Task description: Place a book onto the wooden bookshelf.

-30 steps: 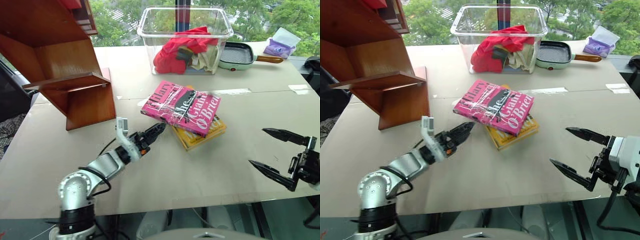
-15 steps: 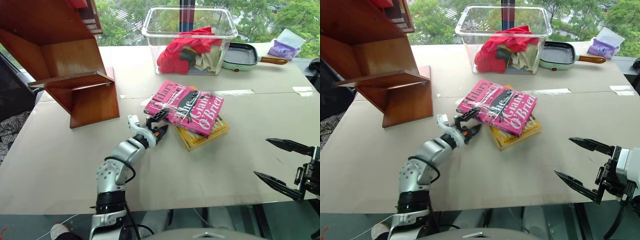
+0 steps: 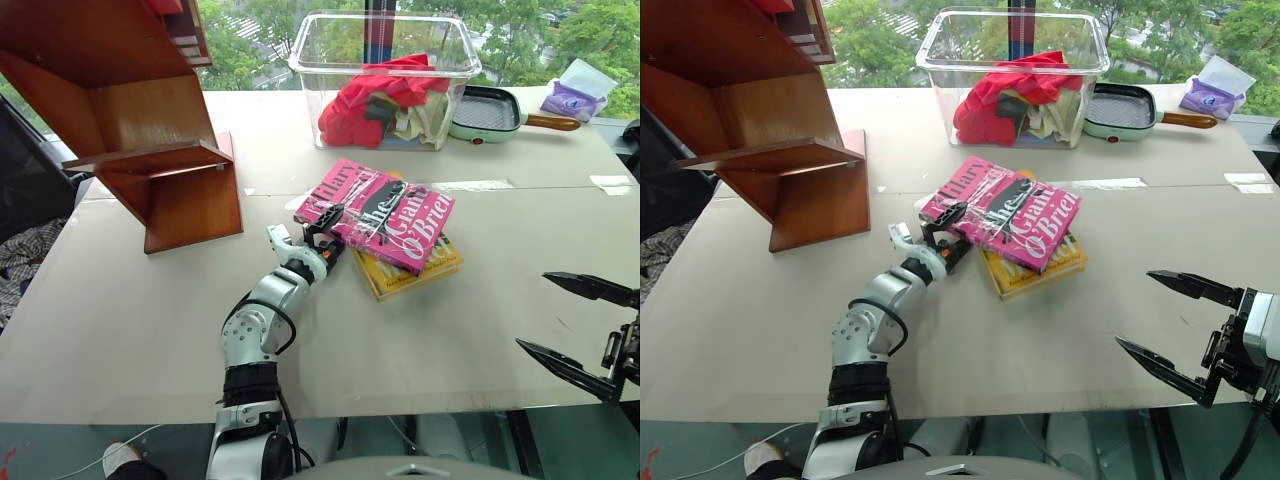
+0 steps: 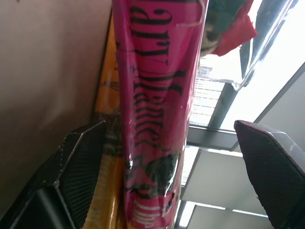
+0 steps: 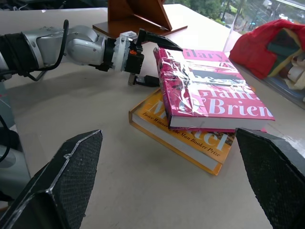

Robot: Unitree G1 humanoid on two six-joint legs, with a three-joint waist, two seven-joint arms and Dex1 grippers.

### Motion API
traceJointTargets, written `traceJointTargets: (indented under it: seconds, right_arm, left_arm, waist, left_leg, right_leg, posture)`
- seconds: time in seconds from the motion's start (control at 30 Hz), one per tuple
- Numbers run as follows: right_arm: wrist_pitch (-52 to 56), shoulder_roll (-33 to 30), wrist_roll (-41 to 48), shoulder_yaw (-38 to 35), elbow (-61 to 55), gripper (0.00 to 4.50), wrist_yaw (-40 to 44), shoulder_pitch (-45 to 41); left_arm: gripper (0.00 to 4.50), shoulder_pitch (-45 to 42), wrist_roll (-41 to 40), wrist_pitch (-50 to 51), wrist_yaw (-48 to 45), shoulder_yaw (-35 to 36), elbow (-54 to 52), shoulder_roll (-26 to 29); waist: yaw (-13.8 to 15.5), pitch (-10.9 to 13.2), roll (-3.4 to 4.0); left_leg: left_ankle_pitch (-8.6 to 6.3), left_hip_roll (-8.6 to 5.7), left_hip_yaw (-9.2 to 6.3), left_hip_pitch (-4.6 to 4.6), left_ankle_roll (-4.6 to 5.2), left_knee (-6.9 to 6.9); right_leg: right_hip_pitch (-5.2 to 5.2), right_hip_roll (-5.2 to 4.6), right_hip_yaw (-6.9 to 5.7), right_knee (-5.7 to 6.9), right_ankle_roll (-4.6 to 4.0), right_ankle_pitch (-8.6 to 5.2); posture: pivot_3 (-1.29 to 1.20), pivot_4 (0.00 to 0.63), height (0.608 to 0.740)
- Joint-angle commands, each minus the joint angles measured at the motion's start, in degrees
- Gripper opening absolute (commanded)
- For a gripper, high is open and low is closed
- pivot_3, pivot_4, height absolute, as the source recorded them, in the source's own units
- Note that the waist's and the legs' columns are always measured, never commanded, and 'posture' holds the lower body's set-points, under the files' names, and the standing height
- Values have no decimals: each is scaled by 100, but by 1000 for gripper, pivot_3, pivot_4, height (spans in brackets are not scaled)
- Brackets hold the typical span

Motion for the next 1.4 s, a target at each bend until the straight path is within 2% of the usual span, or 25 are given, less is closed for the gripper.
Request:
traceJointTargets:
  seconds: [0.03, 0.07, 0.1, 0.13, 0.23, 0.27, 0.47, 0.57, 0.67, 0.8, 0.9, 1.0, 1.07, 1.13, 1.17, 1.23, 1.33, 1.4]
  right_arm:
    - [-15, -10, 113, -139, -200, 4500, -44, 35]
    - [-15, -3, 109, -131, -202, 4500, -46, 41]
    - [-21, 2, 96, -120, -200, 4500, -43, 48]
    - [-29, 5, 79, -108, -194, 4500, -36, 55]
    - [-44, 14, 55, -76, -176, 4500, -41, 52]
    - [-56, 20, 35, -51, -161, 4500, -43, 45]
    - [-106, 73, -68, 108, -144, 4500, -70, 6]
    - [-150, 103, -124, 250, -99, 4500, -85, -70]
    - [-215, 112, -219, 483, 37, 4500, -69, -239]
    - [-306, 91, -346, 866, 297, 4500, -29, -619]
    - [-339, 69, -407, 1096, 516, 4500, -3, -933]
    - [-410, 84, -483, 1284, 687, 4500, 31, -1154]
    - [-504, 117, -577, 1498, 882, 4500, 66, -1374]
    - [-631, 176, -689, 1762, 1152, 4500, 106, -1661]
    - [-697, 209, -760, 1896, 1265, 4500, 116, -1792]
    - [-824, 266, -852, 2100, 1488, 4500, 162, -2044]
    - [-992, 362, -966, 2338, 1788, 4500, 209, -2374]
    - [-1161, 420, -1073, 2478, 2085, 4500, 281, -2612]
  left_arm:
    - [3161, -232, 145, 58, -131, 8, 123, -121]
    - [2653, -284, 202, 59, -93, -4, 125, -156]
    - [2376, -329, 246, 51, -51, -4, 120, -200]
    - [1793, -357, 263, 48, -16, 8, 108, -240]
    - [443, -341, 238, 91, 139, 81, -31, -282]
    - [105, -321, 237, 113, 189, 97, -107, -258]
    - [72, -199, 189, 373, 199, 207, -696, 129]
    - [72, -201, 291, 541, -154, 273, -1322, 731]
    - [72, -471, 560, 843, -711, 146, -1934, 1630]
    - [72, -1107, 1617, 1092, -1750, -386, -2617, 2960]
    - [72, -1740, 3241, 760, -2638, -1135, -3118, 4061]
    - [72, -2328, 4361, 344, -3184, -1543, -3295, 4653]
    - [72, -3017, 5839, -186, -3756, -2164, -3341, 5447]
    - [72, -3722, 7248, -510, -3933, -2633, -3224, 6171]
    - [72, -3921, 7642, -541, -4048, -2742, -3145, 6437]
    - [72, -4191, 8053, -715, -4687, -2796, -2961, 6949]
    - [72, -4501, 7672, -392, -5948, -2530, -2694, 7405]
    - [72, -5006, 7588, 87, -6671, -2504, -2305, 7655]
  waist:
    - [30, 1, -2]
    - [45, 1, -2]
    - [53, 2, -3]
    - [56, 2, -3]
    - [55, 5, -8]
    - [56, 6, -10]
    - [44, 9, -14]
    - [35, 14, -21]
    - [23, 16, -21]
    - [45, 17, -20]
    - [28, 21, -21]
    - [-28, 31, -4]
    - [-86, 53, -13]
    - [-146, 91, -26]
    - [-201, 101, -29]
    - [-278, 105, -18]
    - [-309, 108, -6]
    - [-321, 123, -14]
  left_leg:
    - [0, 0, 0, 0, 0, 0]
    - [0, 0, 0, 0, 0, 0]
    - [0, 0, 0, -1, 0, 0]
    - [0, 0, -2, -3, 0, 0]
    - [0, 0, -2, -7, 1, -1]
    - [0, 0, -1, -7, 1, -1]
    - [-1, 3, -2, -7, 2, -4]
    - [-1, 5, -2, -7, 2, -4]
    - [-1, 5, -3, -7, 1, -4]
    - [-1, 2, -4, -7, 1, -4]
    - [-1, 0, -4, -7, 1, -6]
    - [-1, 2, 1, -5, 1, -15]
    - [-1, 4, -2, -7, 1, -19]
    - [-1, 7, -3, -10, 0, -22]
    - [-1, 11, 2, -11, 0, -23]
    - [-1, 10, 7, -10, 1, -28]
    - [-1, 12, 3, -10, 1, -51]
    - [-1, 13, 0, -17, 0, -56]
  right_leg:
    - [0, 0, 0, -1, 1, 0]
    - [0, 1, -1, -2, 1, 0]
    - [0, 1, -1, -3, 1, 1]
    - [0, 1, -2, -8, 2, 1]
    - [3, 3, -1, -30, 14, 9]
    - [3, 3, 0, -34, 14, 9]
    - [1, 6, 1, -38, 14, 9]
    - [0, 9, 1, -36, 14, 10]
    - [-2, 10, 1, -34, 14, 10]
    - [0, 10, -1, -35, 13, 10]
    - [1, 10, -2, -37, 12, 10]
    - [0, 11, 2, -40, 12, 10]
    - [-2, 11, 0, -40, 12, 10]
    - [-5, 15, -3, -44, 12, 10]
    - [-6, 20, 0, -47, 13, 10]
    - [-5, 19, 6, -53, 13, 10]
    - [-27, 19, 6, -46, 13, 10]
    - [-38, 20, 2, -38, 12, 9]
  posture:
    - [0, 150, 740]
    - [0, 150, 740]
    - [0, 150, 740]
    - [0, 150, 740]
    - [0, 150, 740]
    - [0, 150, 740]
    - [0, 150, 740]
    - [0, 150, 740]
    - [0, 150, 740]
    - [0, 150, 740]
    - [0, 150, 740]
    - [0, 150, 740]
    - [0, 150, 740]
    - [0, 150, 740]
    - [0, 150, 740]
    - [0, 150, 740]
    - [0, 150, 740]
    - [0, 150, 740]
